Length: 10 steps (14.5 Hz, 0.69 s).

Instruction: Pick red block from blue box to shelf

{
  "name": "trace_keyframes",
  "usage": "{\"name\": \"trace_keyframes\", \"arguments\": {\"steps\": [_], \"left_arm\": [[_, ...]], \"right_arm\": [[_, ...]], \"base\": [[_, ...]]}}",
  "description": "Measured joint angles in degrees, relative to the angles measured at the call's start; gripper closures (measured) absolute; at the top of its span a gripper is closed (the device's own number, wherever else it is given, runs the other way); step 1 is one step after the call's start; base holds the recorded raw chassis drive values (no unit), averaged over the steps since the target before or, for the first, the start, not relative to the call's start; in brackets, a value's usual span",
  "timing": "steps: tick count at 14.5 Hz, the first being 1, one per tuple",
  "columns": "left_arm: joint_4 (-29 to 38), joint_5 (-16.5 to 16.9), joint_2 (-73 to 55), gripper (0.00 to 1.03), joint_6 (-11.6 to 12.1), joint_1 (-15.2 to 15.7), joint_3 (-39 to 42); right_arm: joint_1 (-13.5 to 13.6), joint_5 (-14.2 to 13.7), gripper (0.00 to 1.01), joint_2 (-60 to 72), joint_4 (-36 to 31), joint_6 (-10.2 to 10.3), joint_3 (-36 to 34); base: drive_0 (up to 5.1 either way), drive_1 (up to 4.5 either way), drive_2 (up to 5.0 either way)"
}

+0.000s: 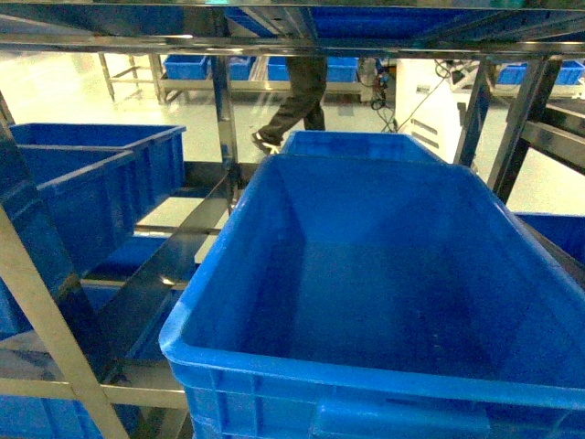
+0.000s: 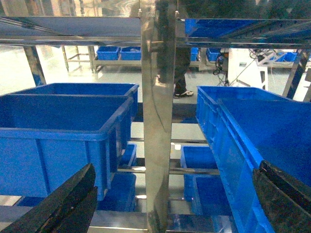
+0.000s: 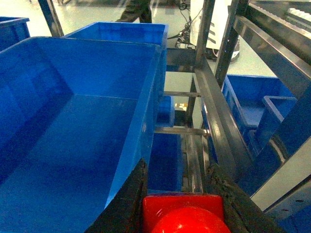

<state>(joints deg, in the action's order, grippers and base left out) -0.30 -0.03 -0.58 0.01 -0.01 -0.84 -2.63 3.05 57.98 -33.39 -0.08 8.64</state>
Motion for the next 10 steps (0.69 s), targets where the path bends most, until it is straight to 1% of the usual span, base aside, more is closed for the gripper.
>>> {"name": "trace_keyframes", "arguments": {"steps": [10], "left_arm": [[0.0,0.0,0.0,0.05,0.0,0.0,0.0]], "right_arm": [[0.0,0.0,0.73,-0.1,-0.1,0.0,0.0]], "base": [[0.0,0.00,0.0]]}}
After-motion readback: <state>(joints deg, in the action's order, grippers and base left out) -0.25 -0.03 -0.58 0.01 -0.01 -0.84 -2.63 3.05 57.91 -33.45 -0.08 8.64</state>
